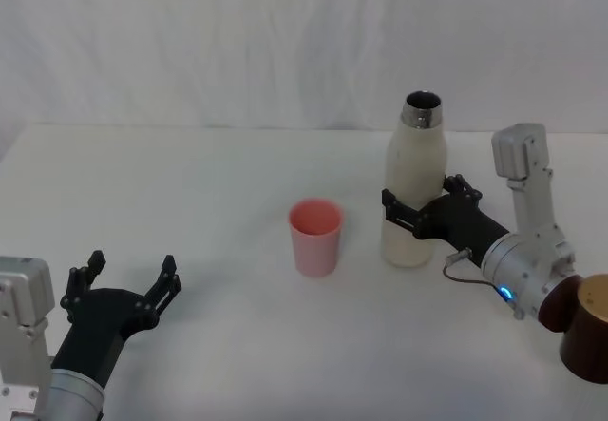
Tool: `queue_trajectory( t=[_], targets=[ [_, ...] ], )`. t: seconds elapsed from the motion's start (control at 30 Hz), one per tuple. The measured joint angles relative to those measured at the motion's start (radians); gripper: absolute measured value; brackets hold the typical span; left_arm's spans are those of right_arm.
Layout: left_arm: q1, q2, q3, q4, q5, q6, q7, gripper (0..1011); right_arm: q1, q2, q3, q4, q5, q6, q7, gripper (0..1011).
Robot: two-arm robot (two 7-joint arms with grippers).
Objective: Grasp the thermos with one hand and pour water into the cup lid.
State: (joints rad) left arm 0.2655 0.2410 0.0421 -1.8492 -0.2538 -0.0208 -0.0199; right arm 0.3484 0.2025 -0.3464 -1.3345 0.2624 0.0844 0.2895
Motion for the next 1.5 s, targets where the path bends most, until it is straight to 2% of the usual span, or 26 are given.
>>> queue_trajectory(
  t=[0.23,0.43,0.87,1.13,1.23,1.5],
  targets=[
    [0.0,0.0,0.0,0.0,0.0,0.0,0.0,1001,-0.019,0.014,0.006,-0.051,-0.024,0.021,-0.022,946],
    [0.0,0.0,0.0,0.0,0.0,0.0,0.0,1001,-0.041,0.039,0.012,-0.115,-0.058,0.061,-0.038,946],
    [0.0,0.0,0.0,0.0,0.0,0.0,0.0,1001,-0.08,0.127,0.009,-0.262,-0.149,0.189,-0.017,946],
    [0.0,0.0,0.0,0.0,0.0,0.0,0.0,1001,-0.083,0.162,-0.004,-0.308,-0.2,0.246,0.011,946],
    [0.0,0.0,0.0,0.0,0.0,0.0,0.0,1001,-0.08,0.177,-0.015,-0.327,-0.236,0.278,0.025,946],
    [0.0,0.0,0.0,0.0,0.0,0.0,0.0,1001,-0.062,0.185,-0.04,-0.332,-0.3,0.318,0.039,946]
  ],
)
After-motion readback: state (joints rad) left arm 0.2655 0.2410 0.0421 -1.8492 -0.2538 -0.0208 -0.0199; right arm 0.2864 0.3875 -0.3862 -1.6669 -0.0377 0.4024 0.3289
